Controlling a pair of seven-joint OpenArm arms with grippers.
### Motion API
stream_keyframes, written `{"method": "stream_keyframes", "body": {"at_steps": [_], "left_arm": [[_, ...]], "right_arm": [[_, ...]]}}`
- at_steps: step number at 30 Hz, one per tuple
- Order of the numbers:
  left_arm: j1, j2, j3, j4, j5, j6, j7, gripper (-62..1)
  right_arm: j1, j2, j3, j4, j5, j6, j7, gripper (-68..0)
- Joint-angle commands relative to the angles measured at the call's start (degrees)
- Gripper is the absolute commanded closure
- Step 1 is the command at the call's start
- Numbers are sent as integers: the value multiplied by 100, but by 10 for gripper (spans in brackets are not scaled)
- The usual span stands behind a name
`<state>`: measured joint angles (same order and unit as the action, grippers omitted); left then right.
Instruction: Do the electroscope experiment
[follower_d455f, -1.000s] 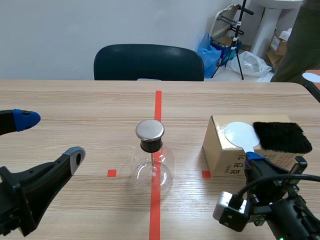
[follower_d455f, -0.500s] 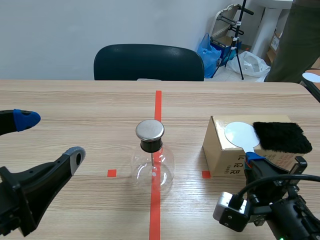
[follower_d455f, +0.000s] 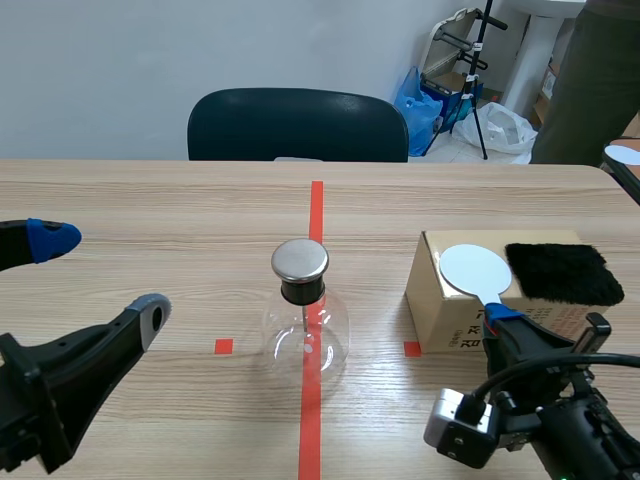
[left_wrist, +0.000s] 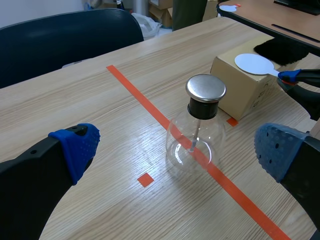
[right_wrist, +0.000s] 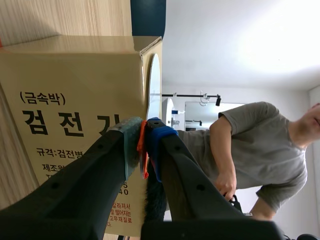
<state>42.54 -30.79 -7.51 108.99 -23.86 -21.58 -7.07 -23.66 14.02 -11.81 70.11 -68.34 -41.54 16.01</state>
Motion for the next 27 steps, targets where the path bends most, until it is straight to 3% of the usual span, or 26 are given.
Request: {"method": "stream_keyframes", "body": {"at_steps": [1, 13, 22, 27], "left_arm": [[24, 13, 42, 116, -37, -17, -76, -623], [24, 13, 42, 116, -37, -17, -72, -623], [11, 13, 42, 116, -37, -15, -48, -623], [11, 11, 42, 105, -33, -15, -4, -623]], "right_arm": [[96, 107, 155, 166, -76, -332, -11, -11], [273, 105, 291, 361, -177, -332, -146, -11], [256, 24, 245, 1016, -702, -332, -444, -11], [271, 26, -68, 1021, -1165, -332, -1032, -11]]}}
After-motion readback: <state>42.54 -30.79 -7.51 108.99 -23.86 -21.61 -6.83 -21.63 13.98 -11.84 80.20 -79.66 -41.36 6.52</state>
